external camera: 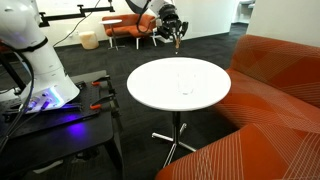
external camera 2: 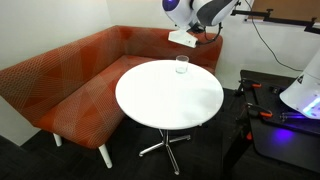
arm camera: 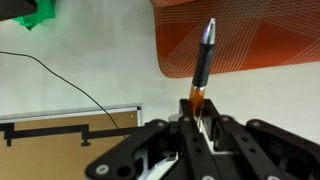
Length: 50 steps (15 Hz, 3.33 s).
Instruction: Put the pen inside the glass
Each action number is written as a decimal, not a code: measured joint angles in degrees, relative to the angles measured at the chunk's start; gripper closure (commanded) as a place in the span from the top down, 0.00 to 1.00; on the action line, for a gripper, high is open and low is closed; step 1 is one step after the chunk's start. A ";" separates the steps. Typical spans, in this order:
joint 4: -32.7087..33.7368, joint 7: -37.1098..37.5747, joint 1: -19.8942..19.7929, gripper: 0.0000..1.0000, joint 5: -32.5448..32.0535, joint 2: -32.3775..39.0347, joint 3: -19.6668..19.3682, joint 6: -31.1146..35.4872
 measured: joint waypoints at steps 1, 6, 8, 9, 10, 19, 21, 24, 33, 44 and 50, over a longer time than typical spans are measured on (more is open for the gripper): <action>0.00 0.00 -0.07 0.04 -0.16 0.29 0.16 0.00; 0.14 0.09 -0.09 0.04 -3.53 1.86 0.33 0.00; 0.27 0.12 -0.11 0.04 -5.20 2.47 0.33 0.00; 0.35 0.16 -0.13 0.04 -6.18 2.78 0.33 0.00; 0.47 0.19 -0.16 0.04 -7.06 3.12 0.33 0.00; 2.31 0.20 -1.49 0.04 -11.73 7.23 0.89 0.26; 3.02 0.20 -1.79 0.04 -11.74 8.40 1.03 0.30; 3.91 0.20 -2.07 0.04 -11.74 9.82 1.36 0.33; 5.94 0.20 -2.34 0.04 -11.74 13.64 1.58 0.36; 10.24 0.20 -3.27 0.04 -11.63 19.30 1.58 0.36; 12.30 0.20 -3.26 0.04 -11.52 21.55 1.83 0.36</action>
